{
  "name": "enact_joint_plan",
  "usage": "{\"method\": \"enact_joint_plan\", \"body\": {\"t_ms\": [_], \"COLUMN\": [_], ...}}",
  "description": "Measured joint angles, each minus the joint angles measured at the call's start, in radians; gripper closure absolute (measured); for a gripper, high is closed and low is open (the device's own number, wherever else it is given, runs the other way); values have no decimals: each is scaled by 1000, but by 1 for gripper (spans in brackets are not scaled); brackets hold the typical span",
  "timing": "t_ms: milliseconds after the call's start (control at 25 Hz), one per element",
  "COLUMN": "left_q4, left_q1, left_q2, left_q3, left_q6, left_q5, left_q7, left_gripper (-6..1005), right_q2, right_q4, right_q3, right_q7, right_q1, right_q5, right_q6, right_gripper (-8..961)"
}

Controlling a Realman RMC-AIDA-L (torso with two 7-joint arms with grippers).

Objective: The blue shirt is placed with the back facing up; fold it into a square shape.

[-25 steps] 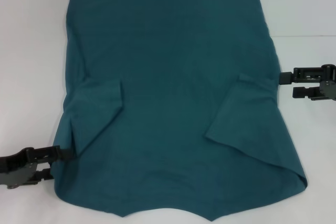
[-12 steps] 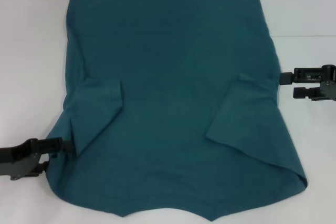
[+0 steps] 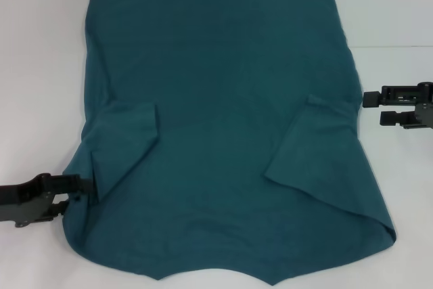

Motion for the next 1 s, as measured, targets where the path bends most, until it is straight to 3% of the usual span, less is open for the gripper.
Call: {"method": "enact_joint_plan", "body": {"t_ms": [280,440,1000], "left_q4": [0,-1,2], "left_q1": [-1,-1,5], "left_q2": [2,1,4], "left_q3": [0,0,-31], "left_q6": [-4,-7,46], "left_q5": [18,21,-10], "left_q7": [-6,-7,26], "left_gripper": [329,563,923], "right_q2": [-2,-2,-4], "right_q4": [4,5,7], "right_q3": [15,16,15], "right_q7": [-10,-11,-11], "right_q1": [-5,-7,-8], "right_q5": [0,0,0], "right_q6": [-6,-6,-8], "right_gripper": [122,123,128]}}
